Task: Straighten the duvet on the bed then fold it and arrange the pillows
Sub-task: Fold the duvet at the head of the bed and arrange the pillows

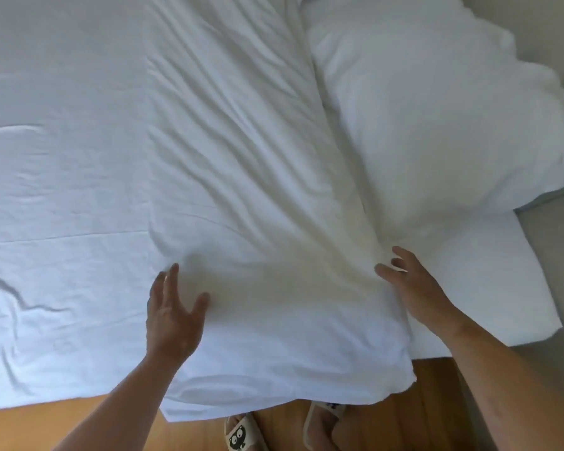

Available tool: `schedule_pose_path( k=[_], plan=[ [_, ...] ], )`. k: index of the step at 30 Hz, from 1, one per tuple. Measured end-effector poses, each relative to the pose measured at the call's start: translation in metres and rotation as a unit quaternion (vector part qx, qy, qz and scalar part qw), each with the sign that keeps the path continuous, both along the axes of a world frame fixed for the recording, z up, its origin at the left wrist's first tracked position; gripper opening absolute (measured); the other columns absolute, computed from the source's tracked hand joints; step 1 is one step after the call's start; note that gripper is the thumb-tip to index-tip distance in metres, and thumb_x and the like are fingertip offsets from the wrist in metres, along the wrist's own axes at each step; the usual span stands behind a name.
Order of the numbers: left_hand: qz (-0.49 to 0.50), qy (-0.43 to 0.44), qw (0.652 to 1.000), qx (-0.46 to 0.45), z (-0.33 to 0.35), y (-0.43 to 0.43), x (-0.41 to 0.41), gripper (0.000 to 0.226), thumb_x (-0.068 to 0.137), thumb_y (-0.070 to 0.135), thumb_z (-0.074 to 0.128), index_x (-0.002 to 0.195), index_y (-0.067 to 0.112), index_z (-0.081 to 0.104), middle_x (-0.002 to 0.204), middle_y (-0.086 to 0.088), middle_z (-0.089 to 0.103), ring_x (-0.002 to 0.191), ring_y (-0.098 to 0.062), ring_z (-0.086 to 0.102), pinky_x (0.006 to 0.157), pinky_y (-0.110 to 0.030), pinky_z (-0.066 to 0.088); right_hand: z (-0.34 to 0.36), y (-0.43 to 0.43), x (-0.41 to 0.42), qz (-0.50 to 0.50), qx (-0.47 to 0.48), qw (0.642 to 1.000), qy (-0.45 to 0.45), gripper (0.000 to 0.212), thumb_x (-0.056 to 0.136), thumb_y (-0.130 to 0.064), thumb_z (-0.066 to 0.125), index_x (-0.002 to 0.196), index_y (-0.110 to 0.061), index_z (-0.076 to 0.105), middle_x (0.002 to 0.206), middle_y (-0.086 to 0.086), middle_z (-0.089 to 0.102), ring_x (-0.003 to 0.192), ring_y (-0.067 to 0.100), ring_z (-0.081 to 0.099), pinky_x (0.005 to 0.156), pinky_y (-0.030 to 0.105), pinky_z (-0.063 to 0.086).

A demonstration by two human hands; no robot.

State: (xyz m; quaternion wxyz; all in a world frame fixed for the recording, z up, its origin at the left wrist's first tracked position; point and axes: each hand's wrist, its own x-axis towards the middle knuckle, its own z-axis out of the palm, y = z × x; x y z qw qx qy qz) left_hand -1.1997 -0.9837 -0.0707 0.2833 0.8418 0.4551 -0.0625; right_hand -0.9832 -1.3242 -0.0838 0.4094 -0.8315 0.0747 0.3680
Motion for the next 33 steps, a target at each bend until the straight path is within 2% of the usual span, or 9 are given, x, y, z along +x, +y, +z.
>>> schedule_pose_path(
  k=[5, 7, 10, 14, 16, 20, 28, 31, 33],
  plan=[
    [-0.239, 0.092, 0.965, 0.054, -0.029, -0.019, 0.09, 0.087, 0.08, 0.079, 0.014, 0.158, 0.042, 0.015, 0.169, 0.0, 0.008, 0.155, -0.026, 0.01, 0.122, -0.047, 0.02, -0.01, 0.06, 0.049, 0.044, -0.047, 0.997, -0.036, 0.08, 0.087, -0.055, 0.068, 0.152, -0.023, 0.035, 0.145, 0.005, 0.053, 0.128, 0.027, 0.055, 0.105, 0.036, 0.043],
    [-0.281, 0.103, 0.952, 0.069, -0.037, -0.037, 0.097, 0.084, 0.081, 0.076, 0.016, 0.155, 0.039, 0.031, 0.165, -0.003, 0.026, 0.15, -0.028, 0.027, 0.118, -0.046, 0.027, -0.015, 0.071, 0.051, 0.082, -0.078, 0.993, -0.036, 0.072, 0.085, -0.046, 0.072, 0.144, -0.02, 0.041, 0.13, 0.005, 0.063, 0.117, 0.028, 0.061, 0.095, 0.032, 0.047],
    [-0.268, 0.096, 0.957, 0.048, -0.039, -0.032, 0.117, 0.072, 0.079, 0.07, 0.026, 0.13, 0.033, 0.06, 0.134, 0.003, 0.056, 0.123, -0.026, 0.053, 0.102, -0.041, 0.044, -0.018, 0.075, 0.064, 0.107, -0.093, 0.99, -0.001, 0.059, 0.076, -0.041, 0.076, 0.126, -0.022, 0.05, 0.106, -0.004, 0.066, 0.097, 0.021, 0.065, 0.084, 0.032, 0.053],
    [-0.265, 0.006, 0.963, 0.04, -0.033, 0.011, 0.207, 0.061, 0.082, 0.061, 0.036, 0.121, 0.021, 0.059, 0.12, -0.002, 0.055, 0.112, -0.027, 0.055, 0.098, -0.042, 0.049, -0.021, 0.101, 0.121, 0.08, -0.044, 0.995, 0.036, 0.085, 0.061, -0.061, 0.082, 0.132, -0.032, 0.046, 0.115, -0.004, 0.066, 0.095, 0.019, 0.067, 0.075, 0.029, 0.054],
    [-0.273, -0.047, 0.96, 0.052, -0.03, 0.031, 0.269, 0.053, 0.087, 0.053, 0.05, 0.126, 0.017, 0.056, 0.124, -0.005, 0.053, 0.114, -0.028, 0.052, 0.099, -0.041, 0.048, -0.025, 0.13, 0.154, 0.037, 0.005, 0.999, 0.037, 0.075, 0.067, -0.061, 0.081, 0.129, -0.037, 0.046, 0.116, -0.005, 0.066, 0.093, 0.015, 0.069, 0.072, 0.028, 0.056],
    [-0.308, -0.067, 0.946, 0.073, -0.036, 0.064, 0.396, 0.063, 0.083, 0.06, 0.042, 0.128, 0.016, 0.048, 0.124, -0.006, 0.052, 0.124, -0.026, 0.047, 0.107, -0.039, 0.043, -0.048, 0.188, 0.217, -0.001, 0.041, 0.999, -0.026, 0.066, 0.071, -0.069, 0.075, 0.122, -0.032, 0.055, 0.114, -0.02, 0.064, 0.107, 0.007, 0.062, 0.097, 0.03, 0.049],
    [-0.212, 0.135, 0.964, 0.084, -0.042, 0.071, 0.559, 0.099, 0.08, 0.083, 0.05, 0.139, 0.003, 0.043, 0.128, -0.01, 0.051, 0.123, -0.03, 0.051, 0.096, -0.04, 0.046, -0.074, 0.252, 0.296, -0.039, 0.101, 0.994, -0.027, 0.057, 0.065, -0.061, 0.084, 0.107, -0.026, 0.067, 0.095, -0.01, 0.076, 0.082, 0.009, 0.073, 0.074, 0.029, 0.058],
    [-0.225, 0.158, 0.954, 0.122, -0.074, 0.076, 0.565, 0.06, 0.086, 0.06, 0.06, 0.118, 0.009, 0.06, 0.094, -0.001, 0.057, 0.099, -0.025, 0.06, 0.078, -0.033, 0.044, -0.095, 0.268, 0.3, 0.016, 0.054, 0.998, -0.039, 0.062, 0.067, -0.063, 0.081, 0.109, -0.024, 0.058, 0.098, -0.011, 0.067, 0.088, 0.011, 0.065, 0.066, 0.024, 0.048],
    [-0.228, 0.138, 0.956, 0.12, -0.089, 0.079, 0.559, 0.038, 0.093, 0.036, 0.056, 0.119, 0.01, 0.06, 0.105, -0.008, 0.062, 0.109, -0.031, 0.062, 0.086, -0.036, 0.048, -0.102, 0.274, 0.299, 0.045, 0.015, 0.996, -0.074, 0.064, 0.068, -0.062, 0.081, 0.11, -0.022, 0.052, 0.097, -0.01, 0.061, 0.087, 0.014, 0.06, 0.061, 0.024, 0.043]
  ],
)
